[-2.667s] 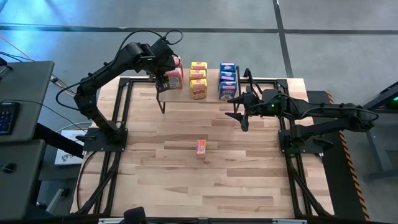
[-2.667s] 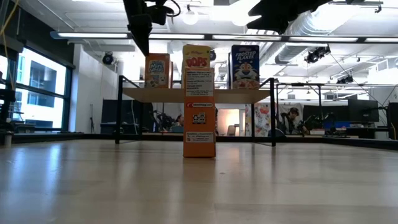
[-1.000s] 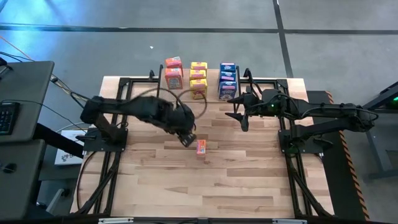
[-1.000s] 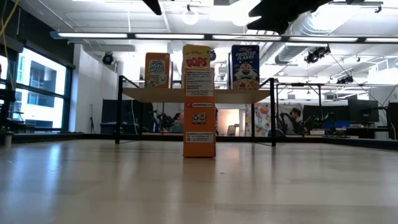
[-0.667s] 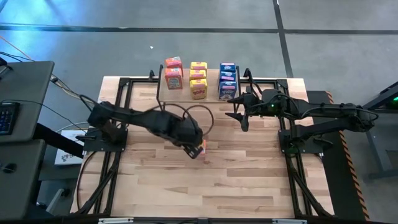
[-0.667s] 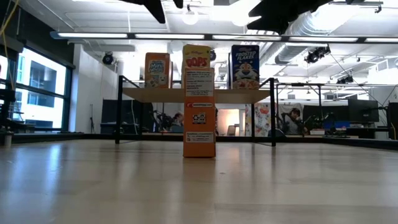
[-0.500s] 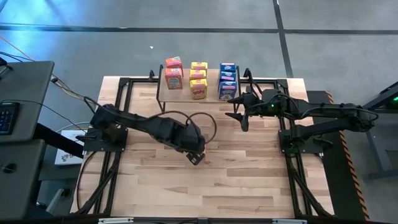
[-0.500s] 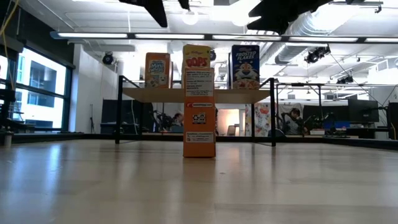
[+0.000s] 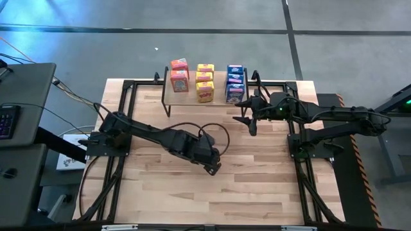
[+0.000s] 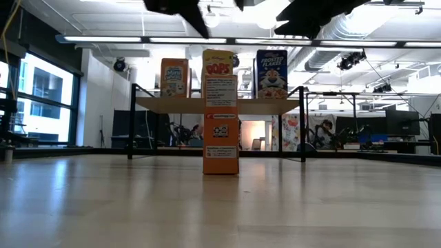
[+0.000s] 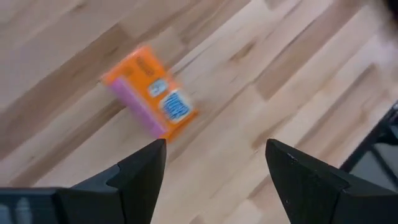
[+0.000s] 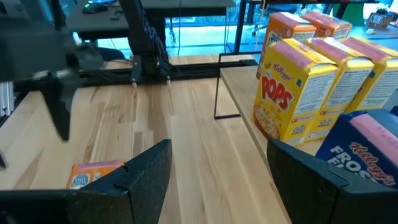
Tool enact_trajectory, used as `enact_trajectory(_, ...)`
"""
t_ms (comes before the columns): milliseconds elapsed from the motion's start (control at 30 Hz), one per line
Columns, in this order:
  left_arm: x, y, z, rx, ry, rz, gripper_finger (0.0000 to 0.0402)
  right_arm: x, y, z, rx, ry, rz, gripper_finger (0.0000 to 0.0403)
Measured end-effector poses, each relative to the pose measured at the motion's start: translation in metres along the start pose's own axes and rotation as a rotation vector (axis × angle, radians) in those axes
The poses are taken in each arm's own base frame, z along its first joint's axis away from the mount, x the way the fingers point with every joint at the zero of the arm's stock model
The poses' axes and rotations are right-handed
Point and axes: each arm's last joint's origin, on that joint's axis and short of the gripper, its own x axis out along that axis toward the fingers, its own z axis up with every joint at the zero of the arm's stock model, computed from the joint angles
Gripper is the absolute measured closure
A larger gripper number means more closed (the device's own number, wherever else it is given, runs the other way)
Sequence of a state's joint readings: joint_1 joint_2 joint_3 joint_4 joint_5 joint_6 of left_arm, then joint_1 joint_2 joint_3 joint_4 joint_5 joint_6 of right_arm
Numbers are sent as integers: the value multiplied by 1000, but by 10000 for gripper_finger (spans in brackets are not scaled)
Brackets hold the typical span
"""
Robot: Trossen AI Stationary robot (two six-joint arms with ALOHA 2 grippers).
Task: Stack cereal on shelf
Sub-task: Put the orange cereal box on the shelf aligned with the other orange cereal boxes
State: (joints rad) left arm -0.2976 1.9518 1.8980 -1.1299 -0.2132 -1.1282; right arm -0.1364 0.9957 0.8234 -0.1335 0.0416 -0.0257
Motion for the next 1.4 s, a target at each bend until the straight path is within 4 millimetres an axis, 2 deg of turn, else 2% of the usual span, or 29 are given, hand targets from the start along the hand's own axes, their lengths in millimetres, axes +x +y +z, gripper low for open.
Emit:
enact_trajectory(400, 26, -1, 5, -107, 6, 41, 134, 0, 0, -1, 0, 6, 0, 146)
enact_trajectory(800, 28, 2, 7, -190, -20, 78, 133, 0, 0, -1, 0, 6, 0, 146)
enact_trajectory(1133, 43, 2, 4, -202, -10, 130, 88, 0, 0, -1, 0, 6, 0, 146)
enact_trajectory(1400, 57, 3, 4, -227, -15, 173, 84, 0, 0, -1, 0, 6, 0, 146)
